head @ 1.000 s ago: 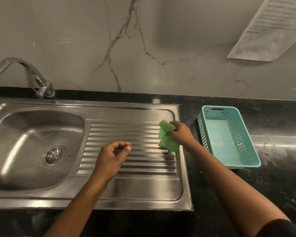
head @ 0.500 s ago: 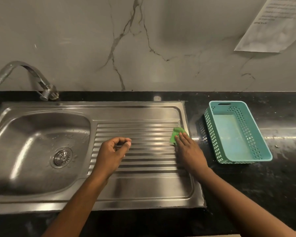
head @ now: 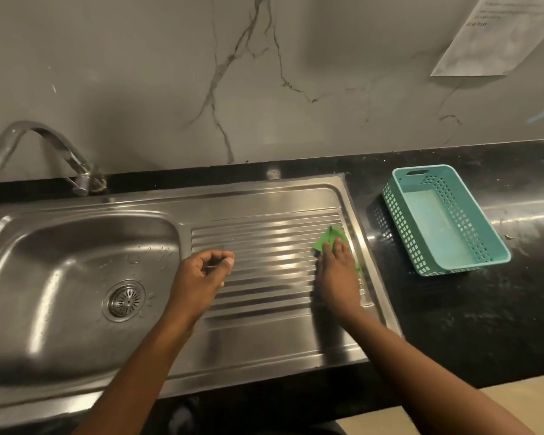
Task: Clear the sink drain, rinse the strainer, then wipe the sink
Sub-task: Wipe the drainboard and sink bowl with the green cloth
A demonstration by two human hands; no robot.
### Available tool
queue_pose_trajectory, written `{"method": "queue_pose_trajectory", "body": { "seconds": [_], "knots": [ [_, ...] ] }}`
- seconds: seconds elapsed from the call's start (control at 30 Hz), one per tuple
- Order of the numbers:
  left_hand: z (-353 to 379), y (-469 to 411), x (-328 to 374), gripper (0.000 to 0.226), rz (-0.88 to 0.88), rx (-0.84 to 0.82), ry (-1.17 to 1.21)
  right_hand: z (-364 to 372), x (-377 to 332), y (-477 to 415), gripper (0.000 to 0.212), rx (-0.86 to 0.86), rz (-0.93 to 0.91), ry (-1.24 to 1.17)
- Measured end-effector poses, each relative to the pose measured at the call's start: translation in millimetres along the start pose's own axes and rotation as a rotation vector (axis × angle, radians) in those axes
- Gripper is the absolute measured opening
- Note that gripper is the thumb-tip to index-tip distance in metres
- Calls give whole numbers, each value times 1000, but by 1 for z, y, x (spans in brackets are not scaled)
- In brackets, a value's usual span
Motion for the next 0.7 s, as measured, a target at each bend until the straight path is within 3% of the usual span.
{"method": "queue_pose_trajectory", "body": {
  "seconds": [0.1,0.23,0.33,0.5,0.7],
  "knots": [
    [-21,0,-4,10,4,28,30,33,-63,14,50,-5,-65,-55],
    [-46,0,-6,11,10,69,38,80,-176,42,66,-154,-316,-91],
    [-61,0,-5,12,26,87,41,97,-220,53,68,-246,-449,-86],
    [-66,-1,-8,12,21,83,43,83,-175,49,55,-300,-654,8],
    [-63,-1,-16,12,6,43,54,27,-41,34,63,-151,-332,34]
  ]
}}
Point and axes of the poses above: each hand's wrist, its own y-axis away from the middle knuckle, its own z-axis out of the palm, x = y × z, the point moved 7 cm from there along -y, towards the middle knuckle, and after that the axes turned 1 degree about -z, right-handed, at the moved point
